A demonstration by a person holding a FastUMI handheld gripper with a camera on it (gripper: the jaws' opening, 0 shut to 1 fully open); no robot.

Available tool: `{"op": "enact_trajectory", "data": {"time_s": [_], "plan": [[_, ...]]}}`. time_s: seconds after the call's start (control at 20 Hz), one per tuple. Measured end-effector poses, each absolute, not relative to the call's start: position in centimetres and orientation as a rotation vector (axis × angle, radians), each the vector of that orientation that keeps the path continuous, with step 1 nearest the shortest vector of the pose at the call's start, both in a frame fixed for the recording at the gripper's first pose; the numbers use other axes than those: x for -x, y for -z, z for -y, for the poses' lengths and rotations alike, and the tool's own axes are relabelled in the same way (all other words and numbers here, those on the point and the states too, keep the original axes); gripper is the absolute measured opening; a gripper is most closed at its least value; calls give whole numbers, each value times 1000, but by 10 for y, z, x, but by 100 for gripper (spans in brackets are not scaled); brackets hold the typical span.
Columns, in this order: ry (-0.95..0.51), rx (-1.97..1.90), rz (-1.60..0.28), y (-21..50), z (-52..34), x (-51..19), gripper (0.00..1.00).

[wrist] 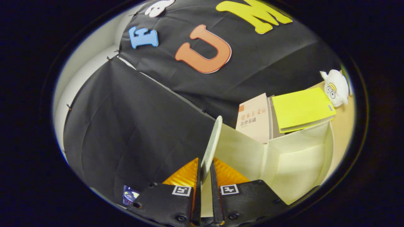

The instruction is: Open the storage box then place both shoes into the box .Put the left shoe in first, then the right shoe, with the right side of both shoes facing outward in a uniform manner.

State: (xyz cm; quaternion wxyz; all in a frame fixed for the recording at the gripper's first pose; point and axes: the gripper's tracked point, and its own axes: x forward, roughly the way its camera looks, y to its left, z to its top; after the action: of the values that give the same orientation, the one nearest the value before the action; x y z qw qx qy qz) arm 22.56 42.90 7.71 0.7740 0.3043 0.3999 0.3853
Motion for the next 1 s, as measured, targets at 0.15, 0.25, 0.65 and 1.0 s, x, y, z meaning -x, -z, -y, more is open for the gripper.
{"op": "enact_trajectory", "data": {"time_s": [0.15, 0.25, 0.65, 1.0], "plan": [[-827, -582, -869, -67, -450, -220, 42], [-778, -484, -881, -50, -458, -220, 72], [-612, -300, -907, -21, -392, -213, 100], [-499, -174, -917, 5, -285, -209, 100]]}}
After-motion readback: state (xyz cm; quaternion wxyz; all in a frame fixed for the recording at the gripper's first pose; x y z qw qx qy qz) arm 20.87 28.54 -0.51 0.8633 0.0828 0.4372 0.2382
